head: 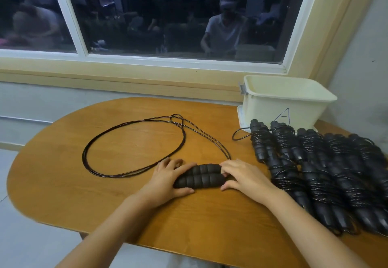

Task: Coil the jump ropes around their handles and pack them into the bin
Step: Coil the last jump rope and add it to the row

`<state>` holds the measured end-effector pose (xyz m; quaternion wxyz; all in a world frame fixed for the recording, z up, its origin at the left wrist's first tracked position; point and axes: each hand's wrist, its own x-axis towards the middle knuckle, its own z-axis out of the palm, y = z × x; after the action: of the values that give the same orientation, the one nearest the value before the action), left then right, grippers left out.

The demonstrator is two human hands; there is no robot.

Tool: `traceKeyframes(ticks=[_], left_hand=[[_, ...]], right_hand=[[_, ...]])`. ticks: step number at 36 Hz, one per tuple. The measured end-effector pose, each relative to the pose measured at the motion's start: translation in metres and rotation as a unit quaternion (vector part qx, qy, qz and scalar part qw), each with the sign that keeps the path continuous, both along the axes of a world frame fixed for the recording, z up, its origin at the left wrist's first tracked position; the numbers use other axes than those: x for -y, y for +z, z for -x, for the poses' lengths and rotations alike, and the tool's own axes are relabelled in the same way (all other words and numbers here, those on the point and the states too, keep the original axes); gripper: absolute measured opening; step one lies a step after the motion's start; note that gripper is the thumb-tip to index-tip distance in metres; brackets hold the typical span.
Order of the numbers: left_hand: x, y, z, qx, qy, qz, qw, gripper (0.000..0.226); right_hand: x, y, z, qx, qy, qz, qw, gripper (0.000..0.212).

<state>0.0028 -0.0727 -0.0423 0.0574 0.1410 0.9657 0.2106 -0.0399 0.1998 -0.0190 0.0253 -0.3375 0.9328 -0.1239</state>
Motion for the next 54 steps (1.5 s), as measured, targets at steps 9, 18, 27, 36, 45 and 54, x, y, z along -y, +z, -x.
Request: traceKeyframes(ticks=[9, 18, 27, 36, 45, 54], left_hand=[[0.044, 0.019, 0.05, 0.007, -0.054, 0.082, 0.995, 0.081], [0.044, 0.01, 0.036, -0.021, -0.093, -0.007, 0.995, 0.085], [0.052, -0.002, 0.022, -0.026, -0.103, -0.025, 0.994, 0.07], [0.062, -0.009, 0.013, -0.062, -0.043, -0.011, 0.997, 0.065], [0.073, -0.006, -0.006, -0.113, 0.103, -0.067, 0.986, 0.056], [0.025, -0.001, -0.012, -0.155, 0.168, -0.034, 0.973, 0.045]], right_hand=[[0.039, -0.015, 0.01, -0.058, -0.006, 0.028, 0.998, 0.015], [0.03, -0.01, 0.021, -0.038, 0.024, 0.037, 0.998, 0.009], [0.023, 0.0, 0.022, 0.034, -0.02, 0.024, 0.999, 0.036], [0.005, -0.004, 0.023, -0.111, -0.035, -0.051, 0.992, 0.016], [0.019, -0.008, -0.019, -0.177, 0.009, -0.042, 0.983, 0.006], [0.063, -0.034, -0.061, -0.282, -0.025, 0.03, 0.959, 0.026]])
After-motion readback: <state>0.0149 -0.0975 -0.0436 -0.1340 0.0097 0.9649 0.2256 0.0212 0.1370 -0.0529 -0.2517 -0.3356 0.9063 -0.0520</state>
